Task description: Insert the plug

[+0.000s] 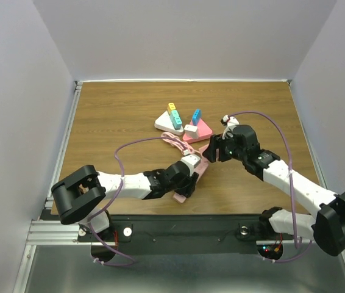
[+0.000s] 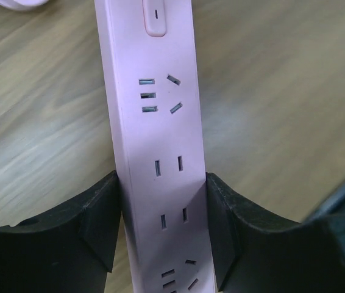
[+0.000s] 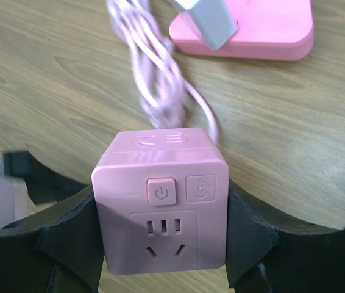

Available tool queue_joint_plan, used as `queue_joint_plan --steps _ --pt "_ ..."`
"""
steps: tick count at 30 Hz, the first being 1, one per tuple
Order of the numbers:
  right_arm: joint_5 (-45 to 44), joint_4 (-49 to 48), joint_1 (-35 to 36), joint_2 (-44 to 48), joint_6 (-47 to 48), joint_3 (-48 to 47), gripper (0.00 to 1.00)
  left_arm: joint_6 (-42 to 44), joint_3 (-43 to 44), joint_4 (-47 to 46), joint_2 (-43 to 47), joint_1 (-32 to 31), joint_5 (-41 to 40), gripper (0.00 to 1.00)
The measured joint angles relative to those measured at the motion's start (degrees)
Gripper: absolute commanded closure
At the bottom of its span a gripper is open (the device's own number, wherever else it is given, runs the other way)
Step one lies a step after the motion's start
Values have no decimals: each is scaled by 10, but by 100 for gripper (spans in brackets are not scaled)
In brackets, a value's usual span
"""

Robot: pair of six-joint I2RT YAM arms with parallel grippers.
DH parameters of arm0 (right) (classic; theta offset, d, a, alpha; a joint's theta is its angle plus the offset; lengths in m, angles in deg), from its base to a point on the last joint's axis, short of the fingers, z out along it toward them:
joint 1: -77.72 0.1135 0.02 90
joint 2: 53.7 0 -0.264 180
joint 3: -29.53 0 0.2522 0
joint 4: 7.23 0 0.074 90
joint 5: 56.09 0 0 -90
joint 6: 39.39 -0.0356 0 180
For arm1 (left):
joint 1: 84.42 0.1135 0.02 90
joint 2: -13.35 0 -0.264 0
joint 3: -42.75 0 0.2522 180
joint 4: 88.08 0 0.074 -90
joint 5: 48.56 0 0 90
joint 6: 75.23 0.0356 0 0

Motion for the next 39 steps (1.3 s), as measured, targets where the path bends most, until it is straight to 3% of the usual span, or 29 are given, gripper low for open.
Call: queue_joint_plan --steps 5,10,12,13,16,17,19,22,39 --pt "10 2 0 35 12 0 100 52 0 -54 -3 -7 89 100" --pt "27 8 0 57 46 3 100 50 -1 -73 -34 3 117 100" --pt "27 11 0 61 54 9 100 36 -2 -101 -45 7 125 81" --pt "27 15 0 60 56 10 100 28 -5 -114 -48 9 127 61" --pt "28 27 0 54 57 10 100 13 -16 -140 -50 9 126 42" --pt "29 29 0 50 57 10 100 9 -18 -146 -50 9 126 31" --pt "32 38 0 44 58 10 100 2 -20 -151 -50 9 124 19" --pt "38 51 0 44 59 10 100 -9 -23 -162 -47 9 125 11" --pt "69 100 0 5 62 10 99 -69 -56 -123 5 8 72 11"
